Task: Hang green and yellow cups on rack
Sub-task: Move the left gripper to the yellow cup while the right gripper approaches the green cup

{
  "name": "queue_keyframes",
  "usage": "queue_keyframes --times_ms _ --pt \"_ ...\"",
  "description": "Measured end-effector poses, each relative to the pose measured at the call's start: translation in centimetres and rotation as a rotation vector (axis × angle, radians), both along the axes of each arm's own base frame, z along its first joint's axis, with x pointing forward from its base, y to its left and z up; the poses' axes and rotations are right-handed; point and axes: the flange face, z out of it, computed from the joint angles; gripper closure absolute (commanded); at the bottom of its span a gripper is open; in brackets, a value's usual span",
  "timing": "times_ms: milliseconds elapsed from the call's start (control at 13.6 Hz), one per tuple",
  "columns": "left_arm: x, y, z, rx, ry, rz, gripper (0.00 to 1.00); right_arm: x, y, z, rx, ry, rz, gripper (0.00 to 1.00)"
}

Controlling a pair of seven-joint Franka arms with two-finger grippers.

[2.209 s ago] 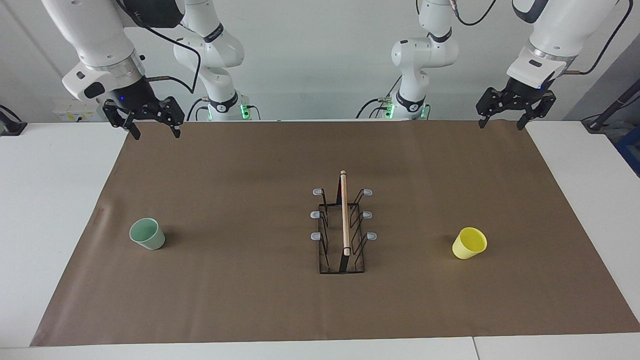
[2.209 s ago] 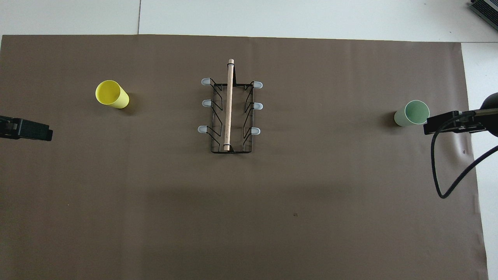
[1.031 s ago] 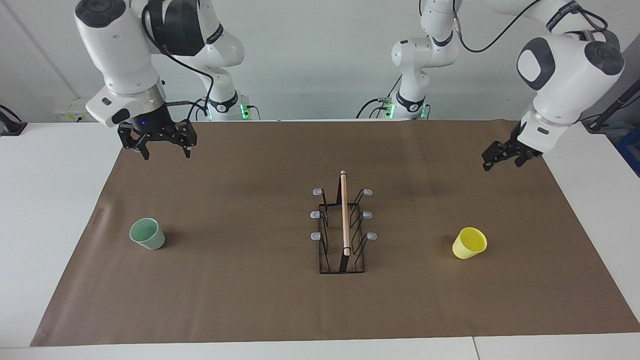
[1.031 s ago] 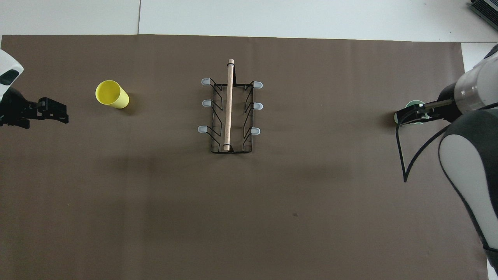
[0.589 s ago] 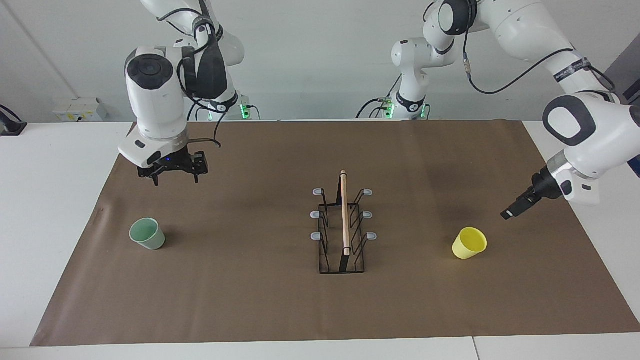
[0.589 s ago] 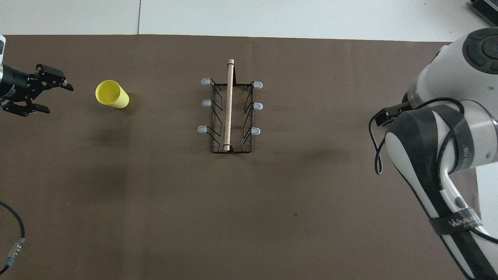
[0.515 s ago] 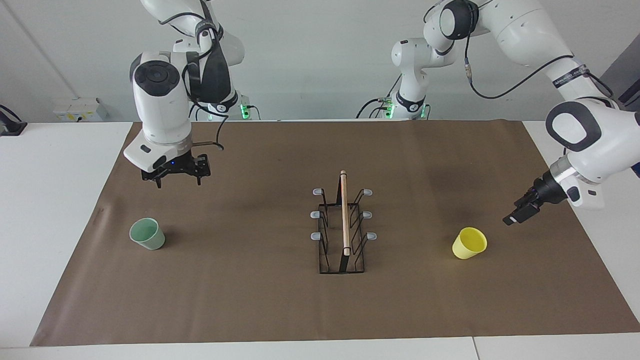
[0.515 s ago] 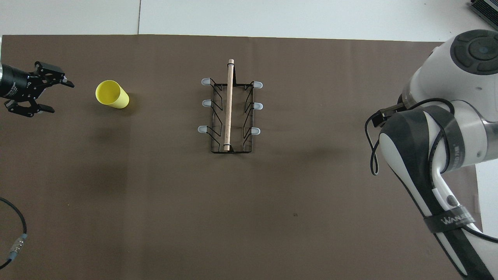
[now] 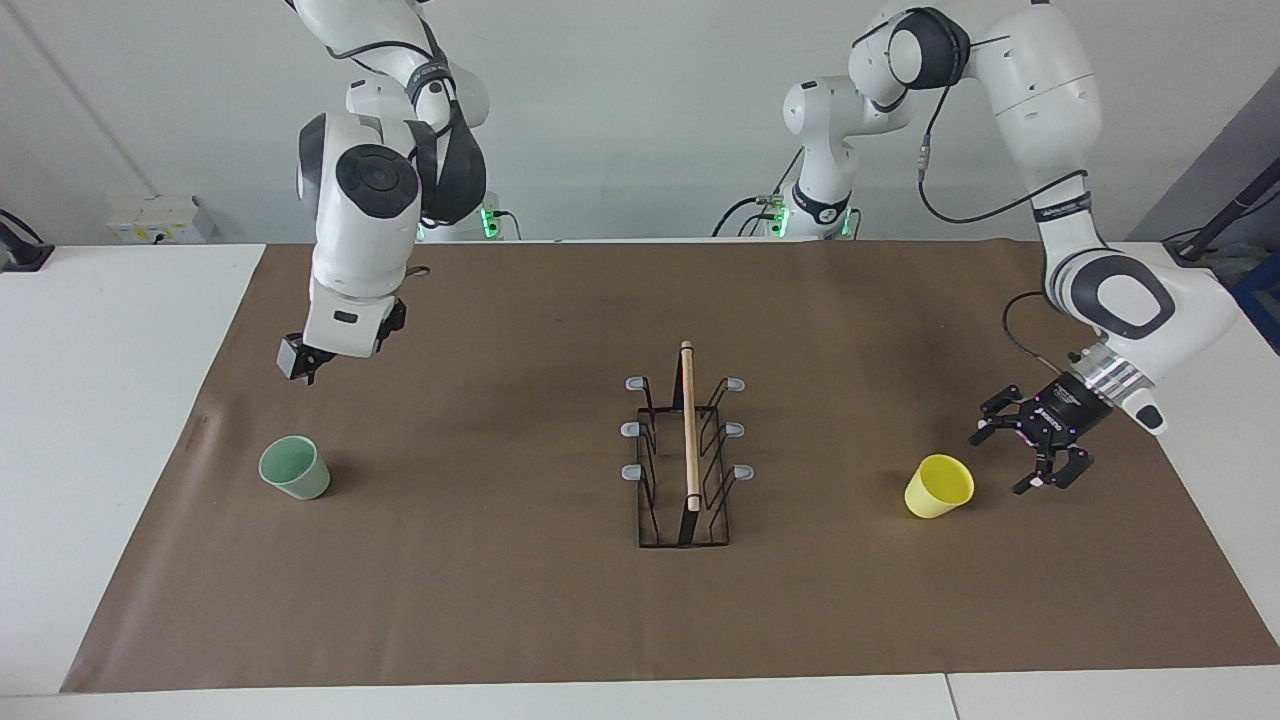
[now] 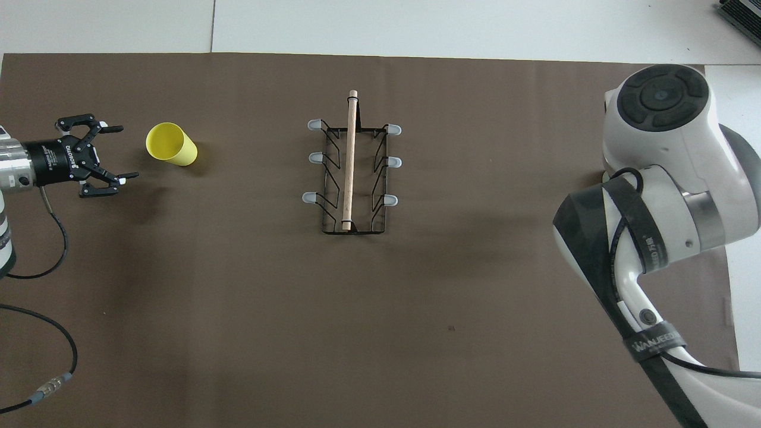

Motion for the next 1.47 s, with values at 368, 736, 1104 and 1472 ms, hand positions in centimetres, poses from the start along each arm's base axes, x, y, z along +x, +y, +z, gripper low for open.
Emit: queue_keyframes --times_ms 368,736,1104,1472 --pt "-3.3 0.0 -0.5 -0.202 0.055 0.241 0.0 0.7 4.5 -8.2 -0.174 0.086 0.214 0.0" --pt "-4.1 -1.1 -1.2 -0.244 0.075 0.277 0.0 2.1 6.3 -15.3 -0.206 0.076 0.268 0.0" --pt "-3.6 -2.7 -1.5 -0.22 0.064 0.314 0.0 1.7 9.1 -19.6 -0.239 0.066 0.394 0.0" --pt "-3.5 -4.2 -2.1 -0.251 0.049 0.389 0.0 0.4 6.6 -23.5 -0.336 0.105 0.513 0.0"
